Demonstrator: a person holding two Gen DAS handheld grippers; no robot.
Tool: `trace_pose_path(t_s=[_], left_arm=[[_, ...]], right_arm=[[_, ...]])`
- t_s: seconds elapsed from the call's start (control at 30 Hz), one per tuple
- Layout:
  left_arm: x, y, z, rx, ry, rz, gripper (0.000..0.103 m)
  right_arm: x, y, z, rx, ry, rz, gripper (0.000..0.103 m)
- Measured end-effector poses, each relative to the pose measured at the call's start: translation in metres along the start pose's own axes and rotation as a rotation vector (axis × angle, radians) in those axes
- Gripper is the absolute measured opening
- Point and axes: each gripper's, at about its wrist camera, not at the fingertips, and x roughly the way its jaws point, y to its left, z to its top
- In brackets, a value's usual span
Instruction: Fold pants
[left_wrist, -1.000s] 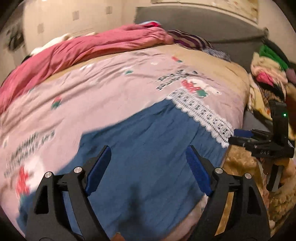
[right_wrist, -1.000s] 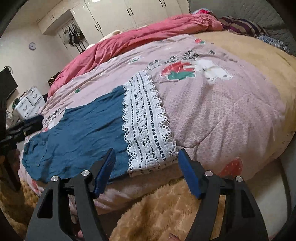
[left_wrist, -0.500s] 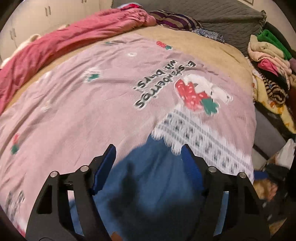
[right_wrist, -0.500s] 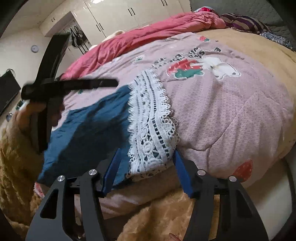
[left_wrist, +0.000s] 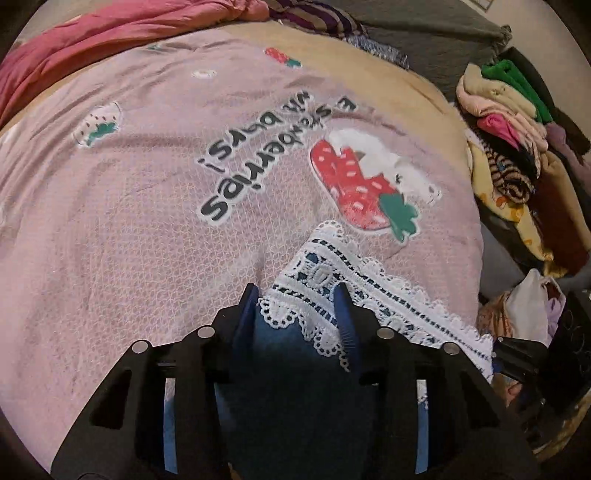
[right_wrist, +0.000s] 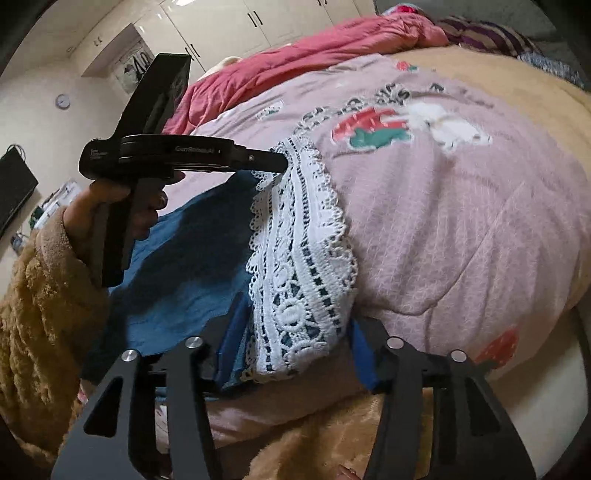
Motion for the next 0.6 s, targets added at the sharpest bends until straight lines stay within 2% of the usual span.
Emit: trace_pose_path(t_s=[0.1, 0.13, 0.17, 0.23, 0.33, 0.43, 0.6], left_arm=[[0.009, 0.004, -0.001, -0.026, 0.011, -0.019, 0.039], [0.008, 0.004, -0.002, -0.028, 0.007, -0.019, 0.035], [0.006, 0.003, -0.003, -0.03, 0.004, -0.026, 0.032], [0.002, 0.0, -0.004, -0.023, -0.008, -0.012, 0.023], [-0.007, -0.002, -0.004, -0.025, -0.032, -0.009, 0.012], [-0.026, 0.005, -0.009, -0.061, -0.08, -0.075, 0.011], [-0.072, 0.022, -0.03, -0.135, -0.182, -0.139, 0.01]], right_arm=[[0.004, 0.004, -0.001, -0.019, 0.0, -0.014, 0.051], [0.004, 0.005, -0.001, -0.027, -0.002, -0.015, 0.039], [0.002, 0.006, -0.001, -0.035, -0.005, -0.008, 0.031], [-0.001, 0.008, 0.001, -0.036, -0.021, 0.044, 0.029], [-0.005, 0.02, 0.002, -0.077, -0.039, 0.046, 0.028], [-0.012, 0.031, 0.006, -0.093, -0.066, 0.097, 0.028], [-0.024, 0.058, 0.01, -0.163, -0.099, 0.14, 0.028]])
